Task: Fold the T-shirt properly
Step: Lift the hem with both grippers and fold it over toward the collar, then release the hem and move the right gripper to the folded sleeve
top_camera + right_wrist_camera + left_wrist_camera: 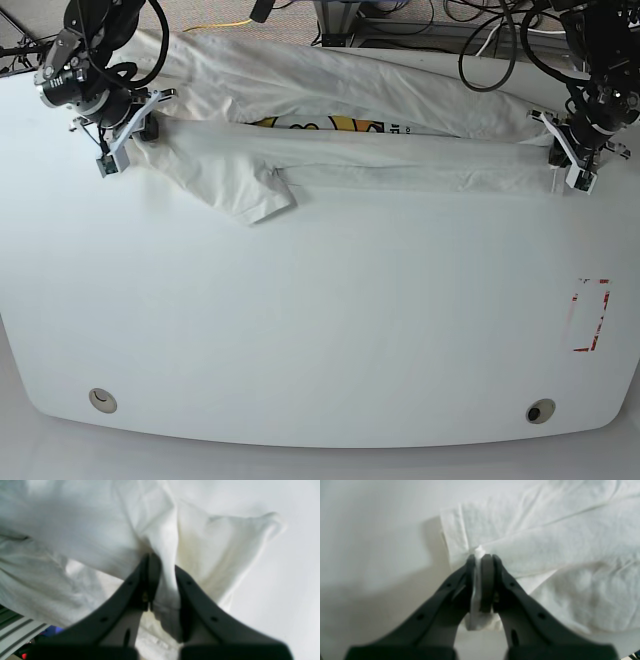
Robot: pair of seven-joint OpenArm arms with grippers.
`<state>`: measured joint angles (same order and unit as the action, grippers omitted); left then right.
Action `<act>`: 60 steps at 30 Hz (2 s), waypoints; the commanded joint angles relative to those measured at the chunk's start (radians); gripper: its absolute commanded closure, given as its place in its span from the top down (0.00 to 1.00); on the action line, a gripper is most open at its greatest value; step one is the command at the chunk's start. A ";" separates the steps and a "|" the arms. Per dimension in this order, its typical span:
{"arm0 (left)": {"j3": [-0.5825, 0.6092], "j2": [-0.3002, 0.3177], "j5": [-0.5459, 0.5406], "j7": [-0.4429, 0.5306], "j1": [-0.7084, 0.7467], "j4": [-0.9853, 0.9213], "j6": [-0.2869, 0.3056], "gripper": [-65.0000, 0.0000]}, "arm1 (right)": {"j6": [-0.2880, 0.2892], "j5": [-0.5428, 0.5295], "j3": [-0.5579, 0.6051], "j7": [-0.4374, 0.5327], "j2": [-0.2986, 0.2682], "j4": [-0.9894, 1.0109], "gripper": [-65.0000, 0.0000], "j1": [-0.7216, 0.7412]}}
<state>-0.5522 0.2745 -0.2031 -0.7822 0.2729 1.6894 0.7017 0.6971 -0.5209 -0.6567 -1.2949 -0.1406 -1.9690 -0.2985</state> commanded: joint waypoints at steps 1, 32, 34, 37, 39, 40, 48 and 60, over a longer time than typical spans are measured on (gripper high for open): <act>-0.009 0.021 -0.005 0.019 -0.010 0.013 -0.004 0.00 | 0.001 -0.009 -0.005 0.016 -0.015 -0.002 0.00 0.005; -0.038 0.039 -0.120 -0.168 -0.106 0.085 -0.004 0.53 | 0.001 -0.290 -0.124 0.010 -0.012 -0.006 0.73 0.000; -0.039 0.039 -0.169 -0.199 -0.117 0.114 -0.004 0.53 | 0.001 -0.301 -0.122 0.010 -0.007 -0.006 0.73 -0.006; -0.029 0.018 -0.189 -0.248 -0.120 0.133 -0.004 0.53 | 0.001 -0.287 -0.091 0.008 -0.004 0.020 0.70 -0.014; 0.001 -0.014 -0.157 -0.256 -0.133 0.120 -0.004 0.53 | 0.001 -0.249 -0.051 0.008 -0.001 0.052 0.59 -0.018; 0.014 -0.024 -0.141 -0.256 -0.134 0.117 -0.004 0.53 | 0.001 -0.230 -0.041 0.008 0.000 0.059 0.53 -0.020; 0.053 -0.120 0.054 -0.253 -0.100 0.081 -0.004 0.53 | 0.001 -0.037 -0.018 0.033 0.005 0.198 0.19 -0.014; 0.059 -0.057 0.146 -0.044 -0.177 -0.256 -0.004 0.53 | 0.001 0.129 0.150 0.179 -0.044 0.425 0.25 0.184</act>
<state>-0.4946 0.1982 -0.1387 -0.7670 0.1009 1.4757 0.7082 0.7036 -0.4423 -0.5297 -1.0931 -0.1814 -1.5806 -0.1268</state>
